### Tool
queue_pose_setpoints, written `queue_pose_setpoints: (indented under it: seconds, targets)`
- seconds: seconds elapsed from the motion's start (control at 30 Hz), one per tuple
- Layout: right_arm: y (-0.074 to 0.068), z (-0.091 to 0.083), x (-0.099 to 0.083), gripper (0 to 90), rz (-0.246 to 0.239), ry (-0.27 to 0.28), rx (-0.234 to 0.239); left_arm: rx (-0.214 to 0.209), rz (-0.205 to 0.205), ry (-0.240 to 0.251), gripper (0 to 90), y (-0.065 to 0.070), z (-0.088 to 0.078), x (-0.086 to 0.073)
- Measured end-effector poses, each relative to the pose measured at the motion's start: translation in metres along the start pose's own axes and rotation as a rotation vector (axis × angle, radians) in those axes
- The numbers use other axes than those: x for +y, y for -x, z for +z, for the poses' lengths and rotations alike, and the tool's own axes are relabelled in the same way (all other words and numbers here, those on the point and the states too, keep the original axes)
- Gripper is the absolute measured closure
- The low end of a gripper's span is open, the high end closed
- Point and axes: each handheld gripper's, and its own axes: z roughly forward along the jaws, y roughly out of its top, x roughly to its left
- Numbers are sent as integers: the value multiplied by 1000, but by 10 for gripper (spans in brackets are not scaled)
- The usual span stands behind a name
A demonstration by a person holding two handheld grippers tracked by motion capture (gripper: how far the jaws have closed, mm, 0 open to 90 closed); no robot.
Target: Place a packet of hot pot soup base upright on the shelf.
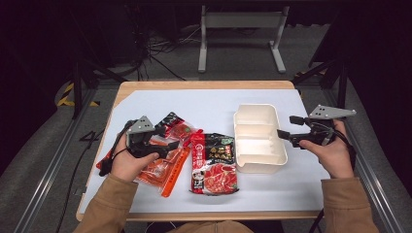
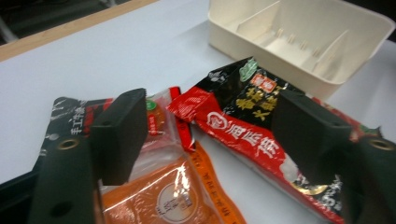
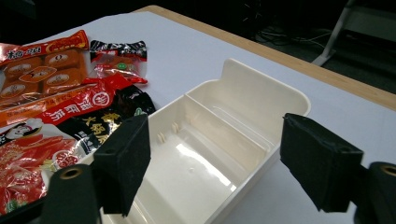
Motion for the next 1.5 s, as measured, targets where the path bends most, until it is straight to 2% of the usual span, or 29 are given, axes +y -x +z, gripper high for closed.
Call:
queue_pose_setpoints:
  seconds: [0.03, 0.13, 0.23, 0.33, 0.4, 0.5, 0.63, 0.77, 0.83, 0.9, 0.97, 1.1, 1.17, 1.2, 1.27, 1.5]
  targets:
    - [0, 0, 0, 273, 0, 0, 0, -11, -4, 6, 290, 1, -1, 2]
    - [1, -3, 0, 353, -21, 8, 4, -21, -10, 27, 289, 4, -2, 8]
    - [2, -6, -1, 425, -39, -4, 10, -28, -12, 22, 281, 5, 1, 14]
    - [3, -8, -1, 455, -25, -13, 12, -29, -20, 38, 267, 7, 5, 18]
    - [4, -10, -2, 450, -20, -12, 6, -30, -25, 41, 265, 9, 8, 23]
    - [6, -10, -4, 432, -8, 1, 22, -37, -16, 47, 256, 12, 12, 28]
    - [8, -11, -6, 431, -9, 15, 8, -45, -9, 45, 235, 15, 19, 34]
    - [11, -13, -7, 443, -13, 42, -2, -24, 17, 1, 219, 18, 32, 40]
    - [11, -14, -7, 438, 9, 34, 1, -29, 28, 2, 215, 18, 39, 43]
    - [12, -15, -7, 433, 51, 35, 5, -52, 24, 13, 214, 17, 47, 43]
    - [13, -16, -7, 410, 64, 46, -4, -62, 14, 16, 214, 14, 53, 42]
    - [13, -17, -8, 410, 62, 45, -17, -74, -7, 19, 219, 7, 63, 41]
    - [13, -17, -8, 404, 61, 45, -22, -87, -37, 33, 225, 3, 69, 40]
    - [12, -17, -8, 389, 76, 40, -13, -91, -57, 19, 237, 1, 74, 39]
    - [12, -17, -9, 388, 74, 42, -6, -95, -69, 5, 275, 1, 76, 39]
    - [11, -16, -11, 374, 69, 33, -17, -75, -65, 17, 267, -2, 88, 32]
